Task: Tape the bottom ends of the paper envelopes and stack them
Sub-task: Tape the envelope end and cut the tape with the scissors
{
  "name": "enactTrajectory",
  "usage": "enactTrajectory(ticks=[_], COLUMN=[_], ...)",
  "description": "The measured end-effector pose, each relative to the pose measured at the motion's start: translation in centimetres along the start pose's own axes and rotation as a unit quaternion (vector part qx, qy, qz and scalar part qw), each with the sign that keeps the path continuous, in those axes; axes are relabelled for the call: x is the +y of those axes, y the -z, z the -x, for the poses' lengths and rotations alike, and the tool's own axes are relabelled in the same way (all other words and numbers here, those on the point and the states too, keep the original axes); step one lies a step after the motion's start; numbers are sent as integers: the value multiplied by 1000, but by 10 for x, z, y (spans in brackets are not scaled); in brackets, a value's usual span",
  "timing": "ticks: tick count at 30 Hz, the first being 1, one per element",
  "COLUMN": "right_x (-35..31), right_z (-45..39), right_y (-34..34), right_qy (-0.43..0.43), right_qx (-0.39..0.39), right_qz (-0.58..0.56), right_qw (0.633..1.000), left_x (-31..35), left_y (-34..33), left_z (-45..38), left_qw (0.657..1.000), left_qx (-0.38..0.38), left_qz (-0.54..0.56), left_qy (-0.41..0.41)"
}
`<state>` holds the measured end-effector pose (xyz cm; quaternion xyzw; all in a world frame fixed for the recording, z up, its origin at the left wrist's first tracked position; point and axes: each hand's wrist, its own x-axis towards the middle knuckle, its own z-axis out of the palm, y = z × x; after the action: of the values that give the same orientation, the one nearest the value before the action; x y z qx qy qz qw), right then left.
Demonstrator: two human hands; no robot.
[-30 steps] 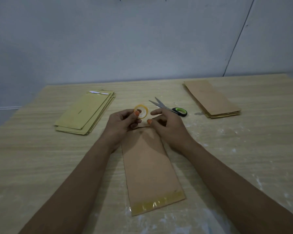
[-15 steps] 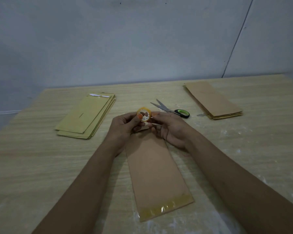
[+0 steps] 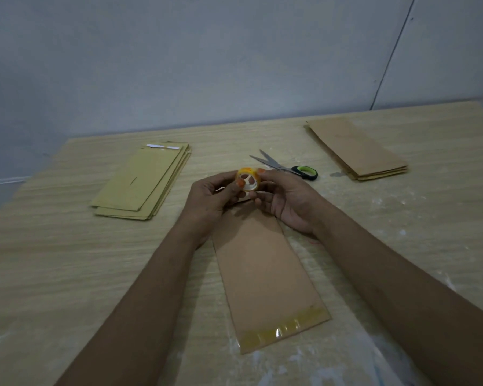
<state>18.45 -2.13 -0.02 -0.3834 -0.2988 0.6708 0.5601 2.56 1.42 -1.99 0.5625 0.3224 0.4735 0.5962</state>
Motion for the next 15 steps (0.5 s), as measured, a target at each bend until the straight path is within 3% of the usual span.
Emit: enactTrajectory(ticks=[15], right_x=[-2], right_z=[1], right_y=[-1], right_qy=[-23], right_qx=[5], right_qz=[28], right_qw=[999], left_x=[4], left_y=[-1], left_z=[4], left_qw=[999], left_qx=[-30], left_qz=[-24], left_qy=[-9])
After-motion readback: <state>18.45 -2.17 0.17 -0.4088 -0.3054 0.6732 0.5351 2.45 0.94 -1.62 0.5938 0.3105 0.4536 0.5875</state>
